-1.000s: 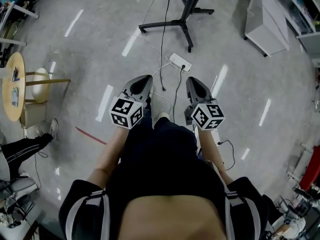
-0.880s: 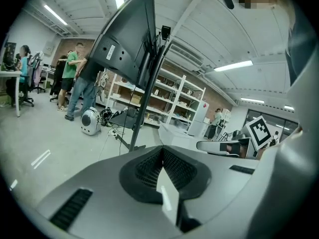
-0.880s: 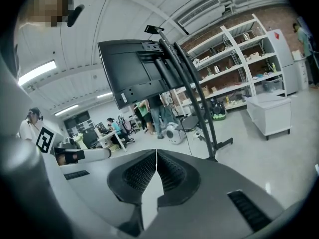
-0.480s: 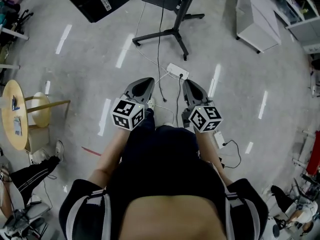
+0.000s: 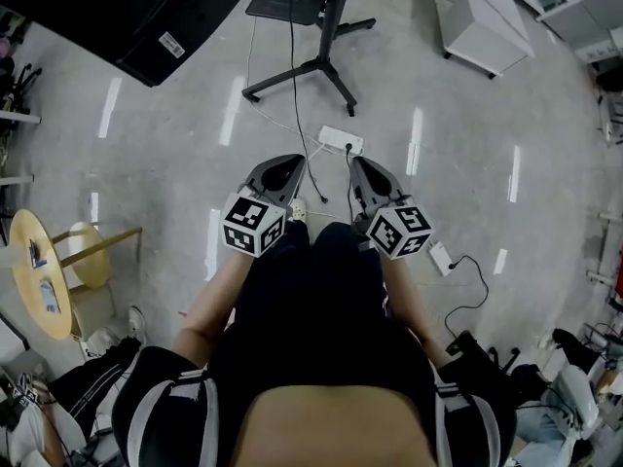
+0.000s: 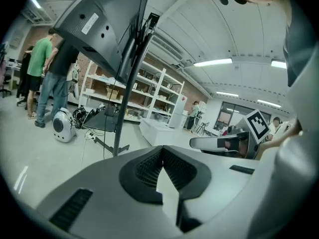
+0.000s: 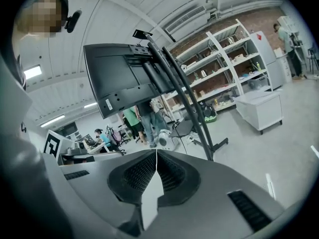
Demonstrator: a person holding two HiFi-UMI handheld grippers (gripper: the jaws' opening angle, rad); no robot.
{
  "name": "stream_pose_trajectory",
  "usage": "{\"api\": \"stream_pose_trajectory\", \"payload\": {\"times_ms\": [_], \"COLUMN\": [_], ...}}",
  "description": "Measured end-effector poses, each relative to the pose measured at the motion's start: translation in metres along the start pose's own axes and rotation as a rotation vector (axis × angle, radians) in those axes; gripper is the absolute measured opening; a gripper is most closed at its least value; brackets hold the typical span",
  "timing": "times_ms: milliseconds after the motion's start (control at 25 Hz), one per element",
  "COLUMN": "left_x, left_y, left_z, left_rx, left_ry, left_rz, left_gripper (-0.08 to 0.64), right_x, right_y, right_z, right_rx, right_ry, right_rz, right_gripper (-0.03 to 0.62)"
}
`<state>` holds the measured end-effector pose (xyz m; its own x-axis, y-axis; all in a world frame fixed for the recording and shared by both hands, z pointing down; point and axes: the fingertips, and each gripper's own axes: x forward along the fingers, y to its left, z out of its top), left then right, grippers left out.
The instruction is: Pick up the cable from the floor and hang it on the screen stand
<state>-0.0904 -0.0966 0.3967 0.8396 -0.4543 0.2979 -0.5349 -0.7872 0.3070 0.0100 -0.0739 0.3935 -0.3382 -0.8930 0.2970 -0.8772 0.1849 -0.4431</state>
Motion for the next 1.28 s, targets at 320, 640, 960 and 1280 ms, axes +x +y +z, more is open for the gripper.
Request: {"api": "stream_pose_trajectory", "payload": {"times_ms": [320,640,960,1280], "left_x": [0.030,0.050,0.066,0.084], "left_y": [-0.026,-0.060,-0.083,-0.068], "left_z": [-0.001,-0.002,-0.011,-0.032], "left_rx": [0.039,0.024,0.022,0.024], "left_ry": [0.049,0.086,0.109,0.166], "left_rz": [-0.102,-0.100,-0.086,-0.068], "left_gripper": [0.008,0.008,0.008,0.008], "right_x": [-0.015,-0.037,-0.060,-0.040], "right_y": [-0.009,-0.020,-0.048,-0.053], "right_z": [-0.005,0.006,0.000,-0.031], "right_rx": [0.025,0.009,0.053,0.050], "right_ry": [0.000,0.018,0.028,0.106], "right_rz": [-0.004,0.027,0.006,0.064], "right_gripper": [0.025,0.025,0.025,0.025]}}
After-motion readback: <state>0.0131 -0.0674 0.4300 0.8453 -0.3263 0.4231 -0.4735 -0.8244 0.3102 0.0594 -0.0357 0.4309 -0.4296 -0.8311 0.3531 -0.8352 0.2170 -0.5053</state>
